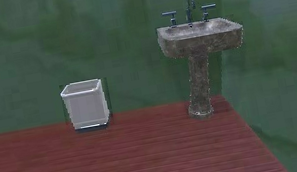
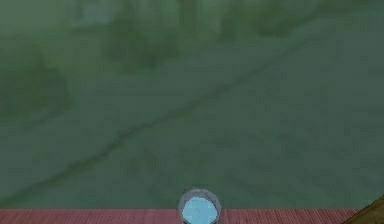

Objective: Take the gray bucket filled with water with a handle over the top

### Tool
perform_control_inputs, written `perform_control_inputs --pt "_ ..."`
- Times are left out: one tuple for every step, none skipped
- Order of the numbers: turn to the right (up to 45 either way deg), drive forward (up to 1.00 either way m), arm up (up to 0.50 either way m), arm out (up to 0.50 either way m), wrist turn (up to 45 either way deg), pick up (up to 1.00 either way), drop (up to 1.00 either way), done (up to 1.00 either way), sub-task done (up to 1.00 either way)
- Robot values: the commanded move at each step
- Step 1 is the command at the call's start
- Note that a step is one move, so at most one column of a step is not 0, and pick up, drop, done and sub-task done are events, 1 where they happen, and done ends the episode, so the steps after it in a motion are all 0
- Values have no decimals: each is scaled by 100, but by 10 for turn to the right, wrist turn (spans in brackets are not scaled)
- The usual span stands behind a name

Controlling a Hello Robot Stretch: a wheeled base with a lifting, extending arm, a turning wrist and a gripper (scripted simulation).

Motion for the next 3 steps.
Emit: perform_control_inputs --pt "0 0 0 38 0 0 0 0 0" --pt "0 0 0 0 450 0 0 0 0" --pt "0 0 0 0 450 0 0 0 0"
